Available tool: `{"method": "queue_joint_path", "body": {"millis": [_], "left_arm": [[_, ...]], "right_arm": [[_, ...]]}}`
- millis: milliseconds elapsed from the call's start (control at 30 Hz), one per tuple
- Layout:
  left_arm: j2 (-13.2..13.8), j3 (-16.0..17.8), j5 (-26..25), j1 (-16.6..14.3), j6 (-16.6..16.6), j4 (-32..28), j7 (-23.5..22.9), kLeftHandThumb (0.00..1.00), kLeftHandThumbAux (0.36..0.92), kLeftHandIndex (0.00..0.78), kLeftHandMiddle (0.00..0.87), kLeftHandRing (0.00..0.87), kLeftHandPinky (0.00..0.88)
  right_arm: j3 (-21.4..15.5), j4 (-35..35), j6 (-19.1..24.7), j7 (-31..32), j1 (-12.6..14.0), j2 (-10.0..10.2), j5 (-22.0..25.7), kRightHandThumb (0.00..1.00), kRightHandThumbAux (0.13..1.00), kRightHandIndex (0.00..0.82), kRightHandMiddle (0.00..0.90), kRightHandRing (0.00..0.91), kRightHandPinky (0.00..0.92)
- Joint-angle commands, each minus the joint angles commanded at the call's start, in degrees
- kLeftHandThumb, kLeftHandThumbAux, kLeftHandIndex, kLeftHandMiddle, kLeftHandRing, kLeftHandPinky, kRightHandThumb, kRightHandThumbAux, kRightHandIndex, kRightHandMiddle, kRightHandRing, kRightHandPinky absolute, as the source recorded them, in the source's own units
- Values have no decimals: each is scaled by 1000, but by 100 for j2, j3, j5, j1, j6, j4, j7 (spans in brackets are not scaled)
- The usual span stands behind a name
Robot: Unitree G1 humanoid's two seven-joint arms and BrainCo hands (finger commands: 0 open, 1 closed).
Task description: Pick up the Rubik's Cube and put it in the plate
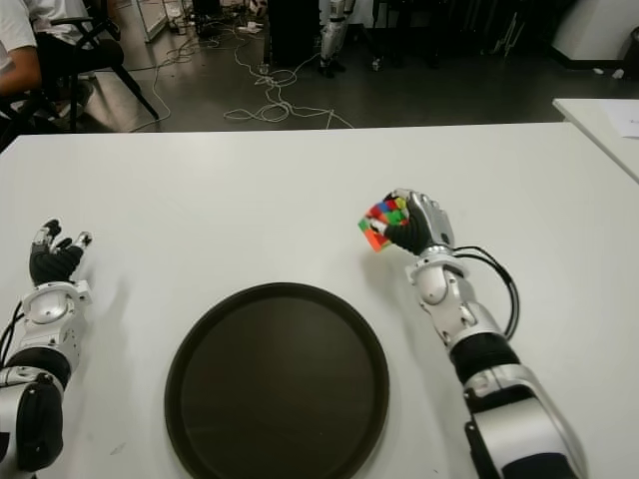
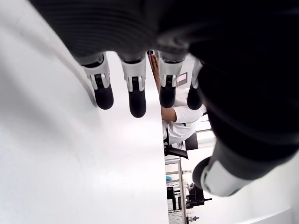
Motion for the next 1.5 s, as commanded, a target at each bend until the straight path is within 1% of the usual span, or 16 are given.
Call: {"method": "queue_joint_path", "body": {"millis": [167,500,900,1233,1400,1500], "left_arm": [[-2,6,-4,-7,24,12,21,0,754,51,85,81,74],[-1,24,-21,-17,57,17,13,0,742,51,86,81,74],[-12,13,-11,-20,72,16,12,0,754,40,79,80,80],[-18,4,-10,-18,51,10,-21,0,745,45,81,82,80],[-18,7,-14,-16,56,10,-31,0,738,45,79,81,80],[-22,3,-7,-23,74,11,11,0,740,47,88,86,79]], "right_arm": [[-100,-168,-46,190,20,113,204,705,718,441,805,810,798],[-189,-373,-31,524,76,159,355,706,717,441,810,816,806],[-245,-611,101,883,133,116,436,708,716,441,809,816,809],[-286,-649,153,1026,119,106,419,706,717,441,803,808,798],[-292,-677,164,1055,115,93,384,706,716,441,808,815,808],[-268,-694,113,1091,118,45,339,706,716,441,811,818,810]]}}
